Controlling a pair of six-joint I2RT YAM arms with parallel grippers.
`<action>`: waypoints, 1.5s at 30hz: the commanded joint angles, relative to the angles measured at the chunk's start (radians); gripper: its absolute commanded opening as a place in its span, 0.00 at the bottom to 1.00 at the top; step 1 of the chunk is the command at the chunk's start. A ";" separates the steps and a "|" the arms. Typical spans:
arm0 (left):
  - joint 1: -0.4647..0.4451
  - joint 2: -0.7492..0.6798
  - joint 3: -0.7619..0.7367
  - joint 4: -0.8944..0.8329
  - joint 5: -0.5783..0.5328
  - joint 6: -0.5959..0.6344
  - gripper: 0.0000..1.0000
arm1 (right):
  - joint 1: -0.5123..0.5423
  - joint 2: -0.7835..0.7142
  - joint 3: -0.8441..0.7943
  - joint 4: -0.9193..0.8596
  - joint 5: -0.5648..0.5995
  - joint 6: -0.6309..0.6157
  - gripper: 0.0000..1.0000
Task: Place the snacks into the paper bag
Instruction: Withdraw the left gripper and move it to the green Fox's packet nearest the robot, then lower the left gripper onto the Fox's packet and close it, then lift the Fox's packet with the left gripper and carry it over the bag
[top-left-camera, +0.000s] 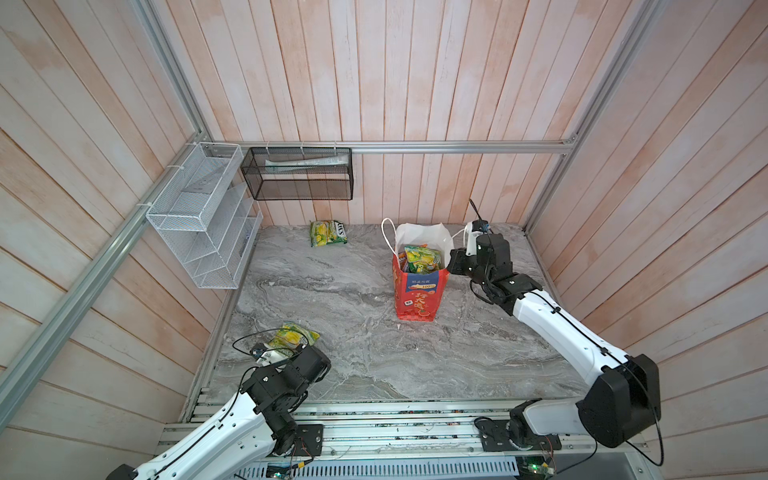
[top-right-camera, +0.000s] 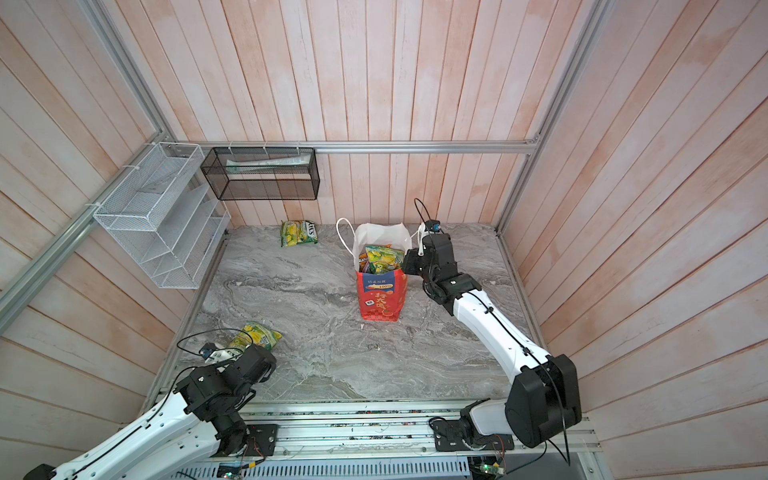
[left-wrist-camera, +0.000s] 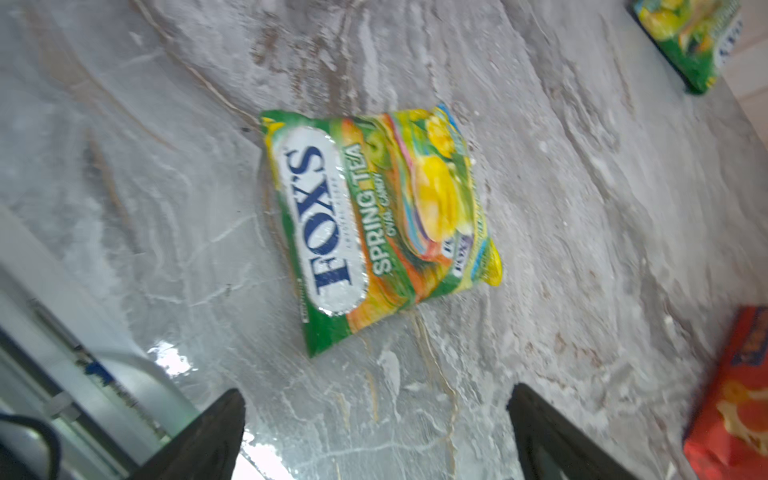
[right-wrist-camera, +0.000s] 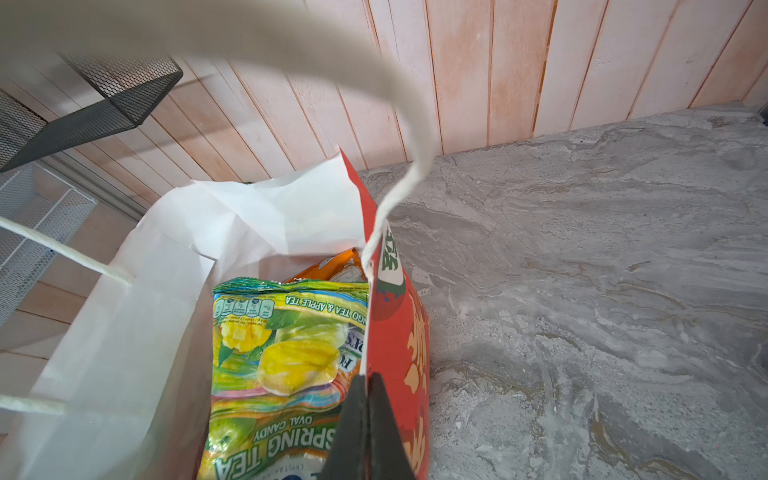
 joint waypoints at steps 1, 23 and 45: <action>0.006 0.013 0.007 -0.140 -0.094 -0.200 1.00 | 0.006 -0.007 -0.016 -0.025 0.013 -0.015 0.00; 0.178 0.144 -0.102 0.283 0.048 0.008 1.00 | 0.007 -0.008 -0.018 -0.021 0.013 -0.014 0.00; 0.407 0.233 -0.270 0.675 0.206 0.185 0.72 | 0.008 -0.006 -0.019 -0.019 0.011 -0.014 0.00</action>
